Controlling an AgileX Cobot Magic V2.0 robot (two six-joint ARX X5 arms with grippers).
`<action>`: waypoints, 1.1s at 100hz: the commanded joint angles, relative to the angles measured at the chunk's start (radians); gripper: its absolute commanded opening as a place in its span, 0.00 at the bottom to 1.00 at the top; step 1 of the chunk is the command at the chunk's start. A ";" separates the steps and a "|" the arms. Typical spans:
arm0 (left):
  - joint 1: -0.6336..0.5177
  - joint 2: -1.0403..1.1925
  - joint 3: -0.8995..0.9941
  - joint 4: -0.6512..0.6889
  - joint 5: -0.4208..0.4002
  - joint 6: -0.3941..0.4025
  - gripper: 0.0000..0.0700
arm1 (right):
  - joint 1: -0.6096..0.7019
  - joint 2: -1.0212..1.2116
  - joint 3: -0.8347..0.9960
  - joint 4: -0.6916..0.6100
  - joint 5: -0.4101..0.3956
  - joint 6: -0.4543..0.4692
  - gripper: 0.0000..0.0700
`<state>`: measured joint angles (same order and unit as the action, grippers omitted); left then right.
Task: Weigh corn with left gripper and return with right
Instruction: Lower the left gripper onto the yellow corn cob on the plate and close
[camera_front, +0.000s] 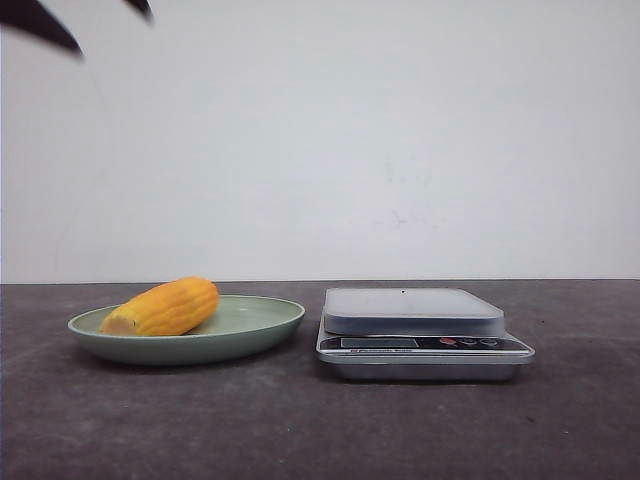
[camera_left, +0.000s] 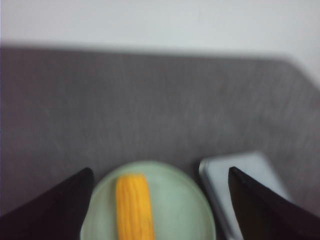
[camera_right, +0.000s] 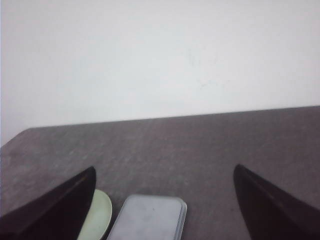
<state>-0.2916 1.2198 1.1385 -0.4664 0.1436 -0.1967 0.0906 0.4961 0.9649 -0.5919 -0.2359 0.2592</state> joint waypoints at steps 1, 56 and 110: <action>-0.008 0.082 0.017 -0.001 -0.011 0.018 0.72 | 0.002 0.006 0.018 0.004 -0.004 -0.008 0.78; -0.090 0.496 0.017 -0.008 -0.075 0.033 0.72 | 0.002 0.007 0.018 -0.016 -0.001 -0.017 0.78; -0.103 0.515 0.016 -0.009 -0.114 0.056 0.21 | 0.002 0.005 0.018 -0.032 -0.001 -0.016 0.78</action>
<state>-0.3885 1.7084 1.1385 -0.4747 0.0322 -0.1589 0.0906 0.4973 0.9649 -0.6273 -0.2359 0.2577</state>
